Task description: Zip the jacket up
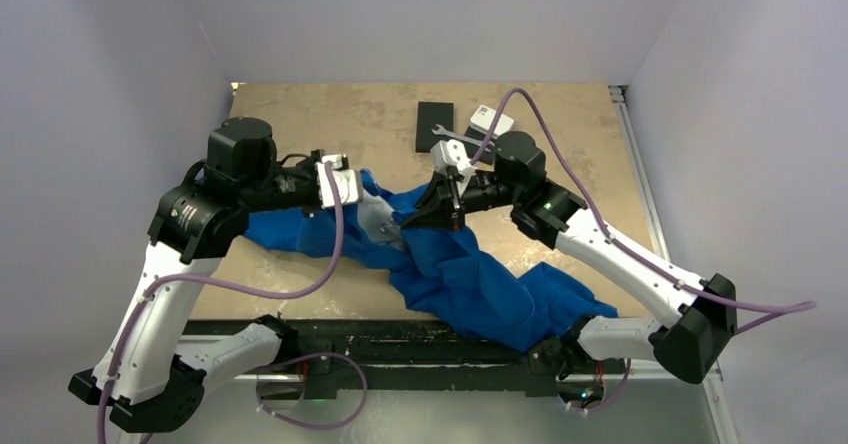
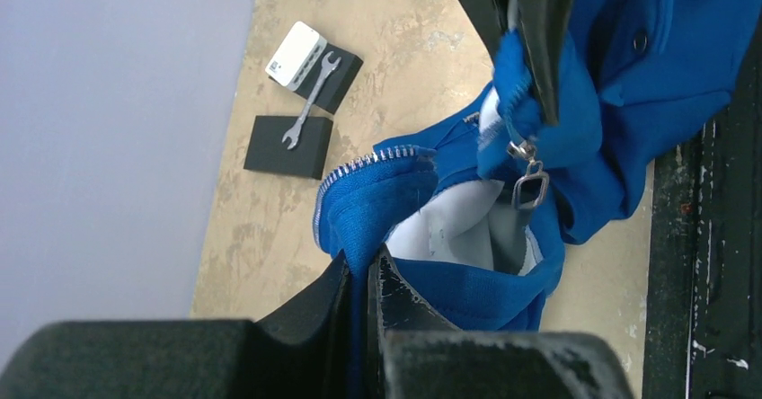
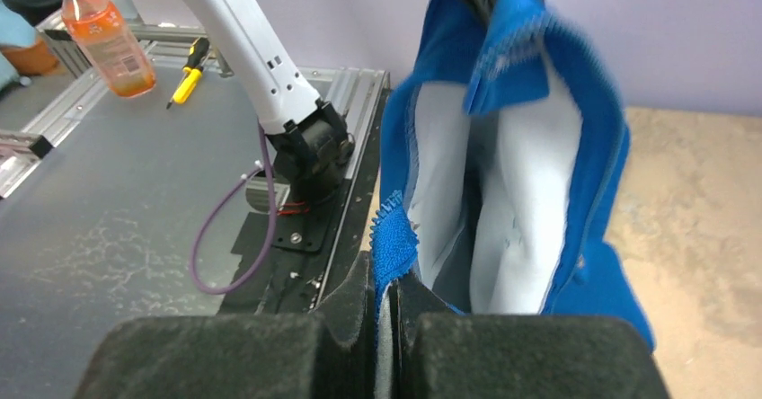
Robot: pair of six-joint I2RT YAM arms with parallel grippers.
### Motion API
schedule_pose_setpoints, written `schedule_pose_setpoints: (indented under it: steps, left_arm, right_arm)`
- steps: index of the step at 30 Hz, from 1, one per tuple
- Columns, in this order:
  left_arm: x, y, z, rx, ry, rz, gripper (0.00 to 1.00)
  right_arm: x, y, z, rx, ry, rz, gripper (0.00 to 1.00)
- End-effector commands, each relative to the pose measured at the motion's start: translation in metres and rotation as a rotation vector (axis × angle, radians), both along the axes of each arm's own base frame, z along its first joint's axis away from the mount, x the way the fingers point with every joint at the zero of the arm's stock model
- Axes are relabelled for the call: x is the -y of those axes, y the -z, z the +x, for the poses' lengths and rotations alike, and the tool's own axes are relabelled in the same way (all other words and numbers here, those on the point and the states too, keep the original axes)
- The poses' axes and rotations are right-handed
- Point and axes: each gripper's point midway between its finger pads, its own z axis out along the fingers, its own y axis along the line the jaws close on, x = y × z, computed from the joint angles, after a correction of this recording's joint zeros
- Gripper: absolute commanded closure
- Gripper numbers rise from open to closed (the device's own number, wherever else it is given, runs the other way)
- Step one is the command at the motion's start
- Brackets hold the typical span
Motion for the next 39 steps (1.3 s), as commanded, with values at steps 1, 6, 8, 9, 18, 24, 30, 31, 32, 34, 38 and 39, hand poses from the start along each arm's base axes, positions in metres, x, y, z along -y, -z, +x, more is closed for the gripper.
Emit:
schedule_pose_setpoints:
  steps: [1, 6, 8, 9, 18, 24, 30, 31, 32, 34, 38, 39]
  left_arm:
    - [0.007, -0.002, -0.003, 0.127, 0.099, 0.004, 1.0]
    - [0.013, -0.006, -0.005, 0.134, 0.133, -0.024, 1.0]
    - [0.015, -0.014, -0.007, 0.141, 0.141, -0.047, 1.0]
    - [0.016, -0.017, -0.008, 0.147, 0.143, -0.055, 1.0]
    - [0.012, -0.019, -0.024, 0.136, 0.173, -0.051, 1.0]
    - [0.01, -0.018, -0.029, 0.129, 0.18, -0.047, 1.0]
    - [0.009, -0.018, -0.033, 0.12, 0.177, -0.053, 1.0]
    - [0.009, -0.019, -0.034, 0.121, 0.179, -0.055, 1.0]
    - [0.009, -0.019, -0.034, 0.121, 0.18, -0.055, 1.0]
    - [0.009, -0.019, -0.034, 0.122, 0.181, -0.056, 1.0]
    - [0.009, -0.018, -0.035, 0.122, 0.186, -0.055, 1.0]
    - [0.009, -0.017, -0.035, 0.126, 0.189, -0.051, 1.0]
  right_arm:
    - [0.004, -0.047, -0.015, 0.188, -0.044, 0.066, 1.0]
    - [0.005, -0.051, -0.024, 0.22, -0.075, 0.035, 1.0]
    - [0.004, -0.052, -0.024, 0.214, -0.077, 0.04, 1.0]
    - [0.003, -0.052, -0.024, 0.209, -0.083, 0.043, 1.0]
    - [-0.005, -0.056, -0.027, 0.155, -0.129, 0.066, 1.0]
    - [-0.009, -0.061, -0.011, 0.132, -0.055, 0.062, 1.0]
    - [-0.011, -0.062, -0.003, 0.105, -0.035, 0.067, 1.0]
    - [-0.011, -0.063, -0.003, 0.105, -0.035, 0.07, 1.0]
    - [-0.011, -0.065, -0.003, 0.106, -0.034, 0.075, 1.0]
    - [-0.012, -0.065, -0.004, 0.102, -0.038, 0.078, 1.0]
    - [-0.012, -0.063, -0.005, 0.088, -0.045, 0.073, 1.0]
    - [-0.011, -0.064, -0.005, 0.087, -0.044, 0.074, 1.0]
